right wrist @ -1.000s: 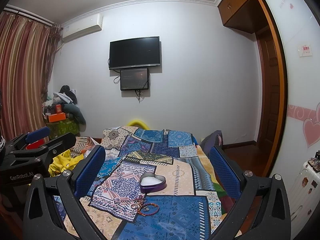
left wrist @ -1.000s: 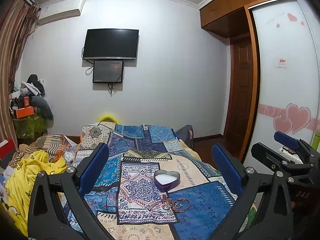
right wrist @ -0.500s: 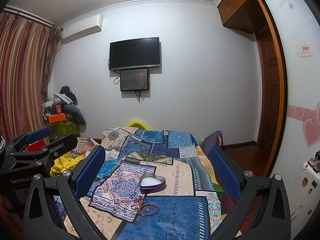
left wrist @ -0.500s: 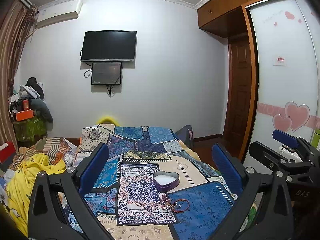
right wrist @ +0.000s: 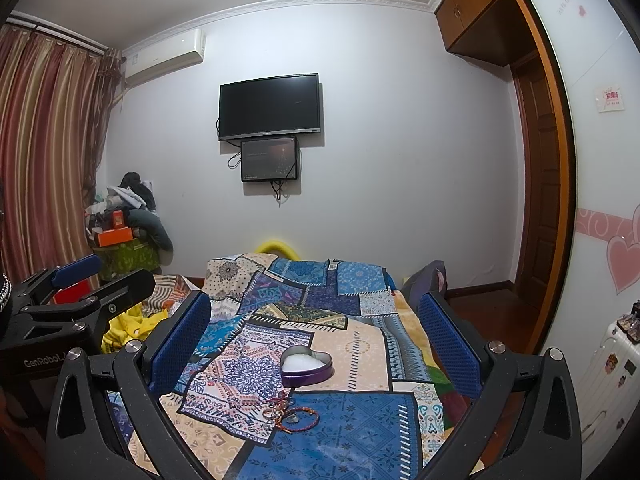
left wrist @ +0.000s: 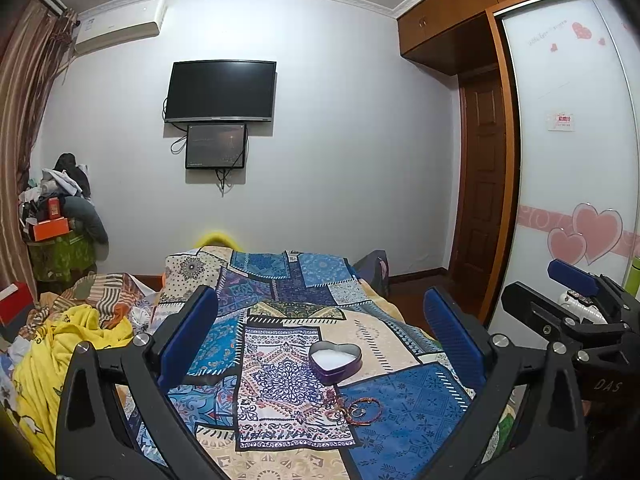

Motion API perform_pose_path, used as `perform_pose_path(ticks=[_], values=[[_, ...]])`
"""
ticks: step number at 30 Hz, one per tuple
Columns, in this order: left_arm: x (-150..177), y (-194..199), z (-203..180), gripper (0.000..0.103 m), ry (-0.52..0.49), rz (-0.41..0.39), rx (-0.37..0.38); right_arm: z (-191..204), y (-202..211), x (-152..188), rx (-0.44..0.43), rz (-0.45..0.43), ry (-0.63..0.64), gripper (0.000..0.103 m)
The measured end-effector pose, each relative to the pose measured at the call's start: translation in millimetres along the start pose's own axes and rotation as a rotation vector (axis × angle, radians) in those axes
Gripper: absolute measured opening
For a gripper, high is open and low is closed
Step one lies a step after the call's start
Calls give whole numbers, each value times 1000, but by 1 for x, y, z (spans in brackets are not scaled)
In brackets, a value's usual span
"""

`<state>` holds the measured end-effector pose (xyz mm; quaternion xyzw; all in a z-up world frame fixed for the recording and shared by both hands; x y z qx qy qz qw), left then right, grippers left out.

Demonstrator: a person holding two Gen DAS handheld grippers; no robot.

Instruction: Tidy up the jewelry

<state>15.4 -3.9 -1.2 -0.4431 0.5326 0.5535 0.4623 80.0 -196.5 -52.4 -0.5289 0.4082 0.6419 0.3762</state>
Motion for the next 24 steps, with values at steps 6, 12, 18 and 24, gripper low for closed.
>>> perform_pose_path(ticks=[6, 12, 18, 24], values=[[4, 0, 3, 103, 14, 6, 0, 0, -3, 2, -2, 15, -1, 103], [8, -8, 6, 103, 23, 23, -5, 0, -11, 5, -1, 45, -3, 103], [19, -28, 10, 103, 32, 73, -6, -6, -27, 15, 11, 101, -17, 103], [38, -62, 18, 103, 51, 166, -16, -17, -56, 36, 28, 214, -26, 103]])
Point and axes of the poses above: each gripper's, at about its wrist camera, not at the fingertips, and y roughly against the way its jaws point, z to its left, x to its underside, the point moved 1 cm from there along -y, roughly the way its jaws point, and after that the axes turned 5 degrees about -y, right-handed, at the moved point
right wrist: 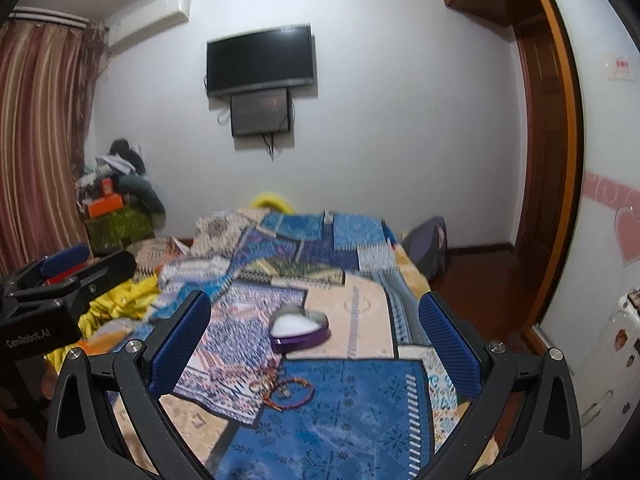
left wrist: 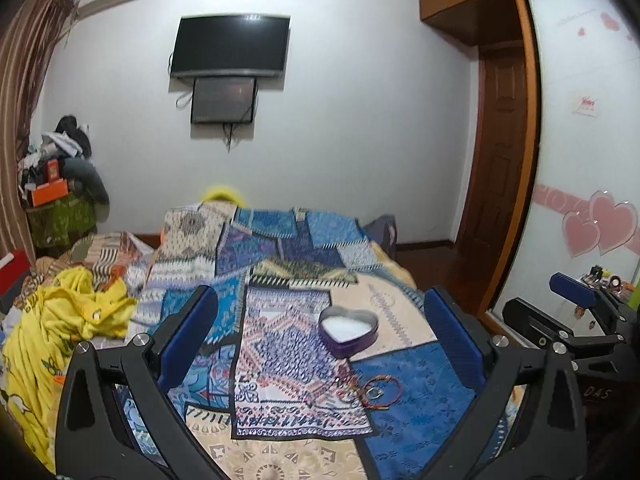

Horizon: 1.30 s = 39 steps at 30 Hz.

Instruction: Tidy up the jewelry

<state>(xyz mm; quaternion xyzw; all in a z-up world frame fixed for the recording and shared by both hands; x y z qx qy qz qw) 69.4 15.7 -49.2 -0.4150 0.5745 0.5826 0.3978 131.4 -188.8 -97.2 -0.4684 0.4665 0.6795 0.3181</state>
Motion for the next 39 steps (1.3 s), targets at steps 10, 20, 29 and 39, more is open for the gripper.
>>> perform_pose_path(ticks=[10, 20, 29, 39], values=[[46, -70, 20, 103, 36, 228, -39, -19, -53, 34, 49, 218, 18, 103], [86, -109, 14, 99, -12, 422, 39, -33, -88, 62, 58, 388, 35, 103], [107, -135, -12, 70, -70, 533, 165, -34, -101, 70, 23, 395, 95, 83], [117, -145, -32, 37, -95, 590, 288, -25, -119, 75, -152, 472, 73, 49]])
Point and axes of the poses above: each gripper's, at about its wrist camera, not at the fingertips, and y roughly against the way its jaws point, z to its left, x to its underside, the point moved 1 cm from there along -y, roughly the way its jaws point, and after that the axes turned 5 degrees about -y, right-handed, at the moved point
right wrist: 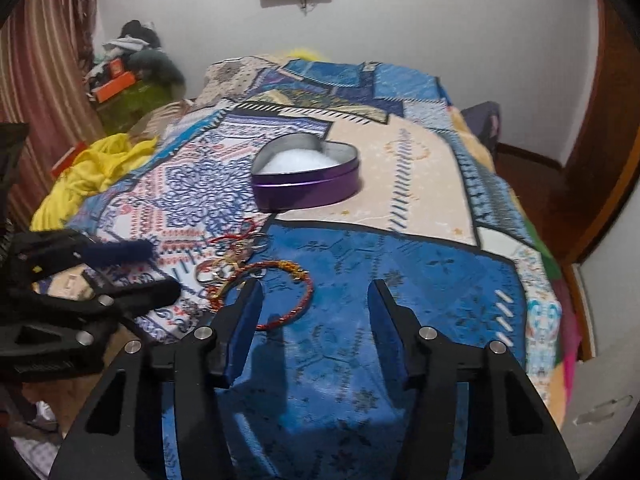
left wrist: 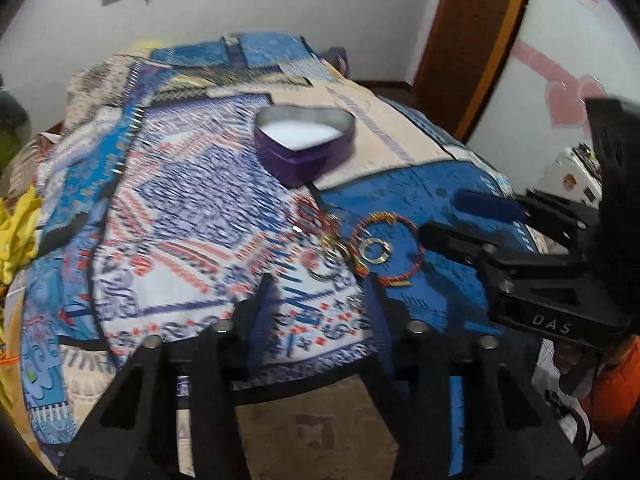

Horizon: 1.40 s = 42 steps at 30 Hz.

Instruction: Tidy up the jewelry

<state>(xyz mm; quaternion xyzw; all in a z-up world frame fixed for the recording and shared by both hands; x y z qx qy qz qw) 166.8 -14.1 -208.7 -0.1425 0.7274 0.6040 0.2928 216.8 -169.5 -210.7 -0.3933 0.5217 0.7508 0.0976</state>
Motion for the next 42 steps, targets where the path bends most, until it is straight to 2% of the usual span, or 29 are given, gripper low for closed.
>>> perform_pose_path(ticks=[2, 6, 10, 11, 17, 22, 25, 27, 31, 42], values=[[1, -7, -1, 32, -1, 22, 26, 3, -3, 0, -25, 7, 10, 45], [2, -11, -3, 29, 6, 15, 55, 8, -8, 0, -54, 24, 37, 40], [3, -14, -6, 10, -2, 18, 71, 12, -15, -2, -100, 48, 53, 31], [3, -14, -6, 9, 0, 18, 77, 13, -17, -2, -112, 52, 54, 29], [4, -10, 1, 9, 30, 4, 78, 19, -29, -2, -142, 86, 72, 28], [2, -5, 7, 9, 47, -12, 56, 23, -37, 1, -127, 106, 86, 26], [1, -2, 8, 9, 55, -22, 52, 24, -38, 2, -114, 104, 99, 19], [0, 2, 7, 9, 54, -31, 45, 22, -37, 2, -118, 108, 94, 11], [-4, 9, 8, 9, 50, -54, 30, 17, -35, 0, -130, 115, 57, 8], [-27, 38, 13, 9, 50, -142, -11, 17, -4, -14, -111, 33, 25, 8]])
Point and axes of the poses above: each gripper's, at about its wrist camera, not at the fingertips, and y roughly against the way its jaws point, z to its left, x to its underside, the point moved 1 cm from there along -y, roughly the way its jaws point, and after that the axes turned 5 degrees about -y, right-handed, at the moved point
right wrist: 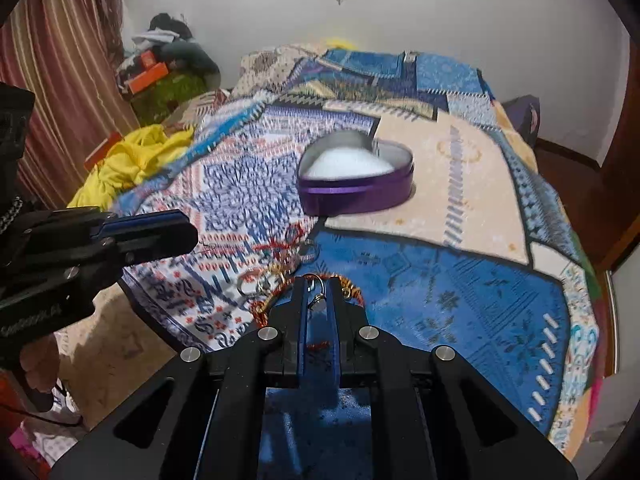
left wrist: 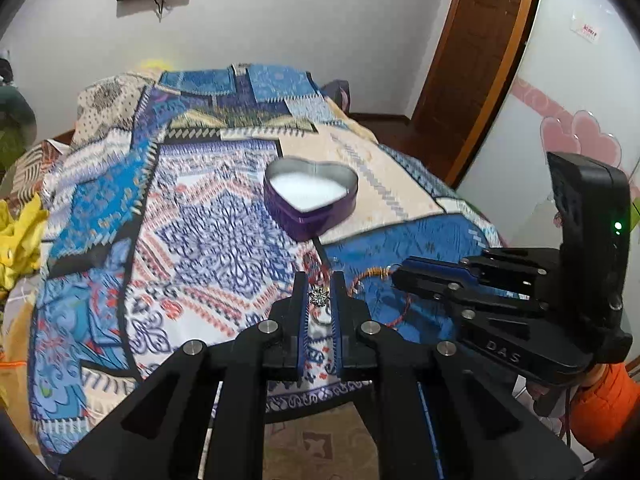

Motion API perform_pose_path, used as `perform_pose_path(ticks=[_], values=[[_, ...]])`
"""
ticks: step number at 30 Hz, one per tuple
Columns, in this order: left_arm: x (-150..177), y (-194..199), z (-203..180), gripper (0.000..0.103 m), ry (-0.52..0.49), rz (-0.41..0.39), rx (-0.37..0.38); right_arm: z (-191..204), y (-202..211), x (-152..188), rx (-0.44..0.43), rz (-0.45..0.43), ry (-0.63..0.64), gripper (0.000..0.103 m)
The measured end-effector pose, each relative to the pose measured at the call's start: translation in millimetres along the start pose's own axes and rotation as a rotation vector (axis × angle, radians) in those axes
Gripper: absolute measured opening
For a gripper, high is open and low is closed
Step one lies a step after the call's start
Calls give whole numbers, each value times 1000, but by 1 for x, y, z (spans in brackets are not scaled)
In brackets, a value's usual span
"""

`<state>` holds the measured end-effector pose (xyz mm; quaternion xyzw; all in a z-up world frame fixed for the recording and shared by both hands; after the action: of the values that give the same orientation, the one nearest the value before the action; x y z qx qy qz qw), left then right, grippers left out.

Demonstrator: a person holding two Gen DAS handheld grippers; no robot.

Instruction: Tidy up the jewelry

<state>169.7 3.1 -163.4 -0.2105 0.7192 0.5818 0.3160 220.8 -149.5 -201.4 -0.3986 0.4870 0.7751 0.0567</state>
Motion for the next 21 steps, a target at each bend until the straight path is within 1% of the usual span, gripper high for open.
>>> perform_pose_path(ticks=[12, 21], values=[[-38, 25, 4, 9, -17, -111, -30, -3, 33, -34, 15, -139, -34, 8], [-66, 26, 7, 9, -12, -160, -44, -13, 38, -57, 20, -207, -71, 8]])
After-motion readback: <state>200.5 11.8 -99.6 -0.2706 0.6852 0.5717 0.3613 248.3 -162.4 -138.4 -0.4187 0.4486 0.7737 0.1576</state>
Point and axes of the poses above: each gripper's, at about its wrist camera, not at the fingertips, and y roughly against the way its jaws point, z to its left, x to its underside, the point moved 1 cm from there along -y, roughly the way its jaws point, and after that the axes turned 5 degrees about -y, right-handed, at the moved point
